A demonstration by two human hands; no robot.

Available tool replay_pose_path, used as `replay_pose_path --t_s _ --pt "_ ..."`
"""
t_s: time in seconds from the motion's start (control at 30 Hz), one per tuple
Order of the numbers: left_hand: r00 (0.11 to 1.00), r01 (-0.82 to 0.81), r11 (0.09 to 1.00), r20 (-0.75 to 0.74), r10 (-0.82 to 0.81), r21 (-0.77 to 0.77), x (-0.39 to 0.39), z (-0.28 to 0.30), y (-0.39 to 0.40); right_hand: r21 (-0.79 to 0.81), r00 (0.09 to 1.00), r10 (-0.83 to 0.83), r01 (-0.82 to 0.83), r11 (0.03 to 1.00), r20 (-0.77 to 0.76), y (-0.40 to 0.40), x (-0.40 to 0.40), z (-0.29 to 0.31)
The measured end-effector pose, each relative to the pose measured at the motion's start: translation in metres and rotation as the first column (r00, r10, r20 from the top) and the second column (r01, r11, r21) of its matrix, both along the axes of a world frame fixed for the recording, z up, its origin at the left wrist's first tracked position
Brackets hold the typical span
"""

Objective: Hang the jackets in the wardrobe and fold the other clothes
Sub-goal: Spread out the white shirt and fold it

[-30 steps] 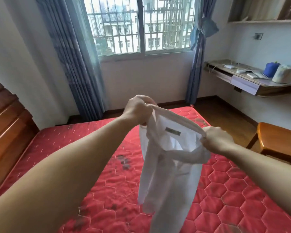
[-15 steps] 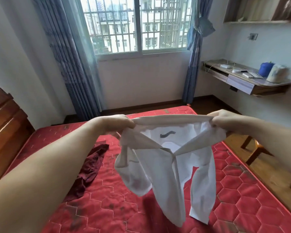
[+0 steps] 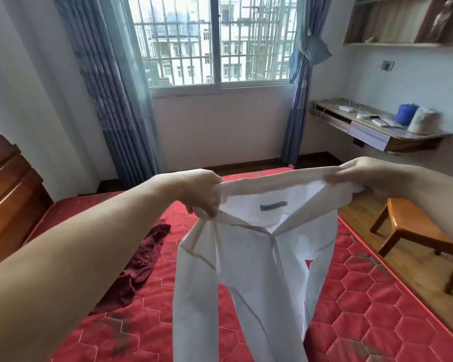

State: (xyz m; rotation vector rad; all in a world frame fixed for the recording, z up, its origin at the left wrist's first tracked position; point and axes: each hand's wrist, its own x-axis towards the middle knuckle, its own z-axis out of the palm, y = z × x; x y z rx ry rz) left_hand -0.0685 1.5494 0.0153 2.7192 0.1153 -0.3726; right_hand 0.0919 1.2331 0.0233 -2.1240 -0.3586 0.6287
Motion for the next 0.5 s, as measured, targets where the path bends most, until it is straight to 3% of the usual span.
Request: replay_pose_path --t_s 0.07,0.17,0.27,0.33,0.37,0.43,0.5 --pt "0.998 -0.053 0.996 0.048 0.050 0.070 -0.001 -0.005 0.004 -0.148 0.987 0.137 -0.125 0.981 0.078 -0.005 -0.011 -0.005" --pt "0.985 -0.117 0.993 0.129 0.117 -0.005 -0.005 -0.016 0.010 -0.366 0.971 0.222 -0.175 0.914 0.092 -0.010 -0.028 -0.016" --pt "0.954 -0.159 0.935 0.193 0.228 -0.317 -0.020 -0.019 0.002 -0.645 0.943 0.328 -0.290 0.707 -0.065 -0.007 -0.060 -0.018" --pt "0.943 -0.125 0.857 0.210 0.260 -0.500 -0.032 -0.014 -0.014 -0.726 0.894 0.418 -0.394 0.564 -0.160 0.001 -0.086 -0.015" --pt "0.939 -0.094 0.838 0.232 0.255 -0.538 -0.038 -0.009 -0.025 -0.727 0.865 0.483 -0.419 0.544 -0.137 0.008 -0.099 -0.012" --pt "0.930 -0.033 0.859 0.299 0.213 -0.511 -0.047 0.001 -0.050 -0.611 0.808 0.579 -0.405 0.680 0.109 0.025 -0.123 -0.002" --pt "0.928 0.015 0.920 0.348 0.133 -0.391 -0.057 0.014 -0.077 -0.347 0.776 0.483 -0.358 0.867 0.405 0.043 -0.144 0.014"
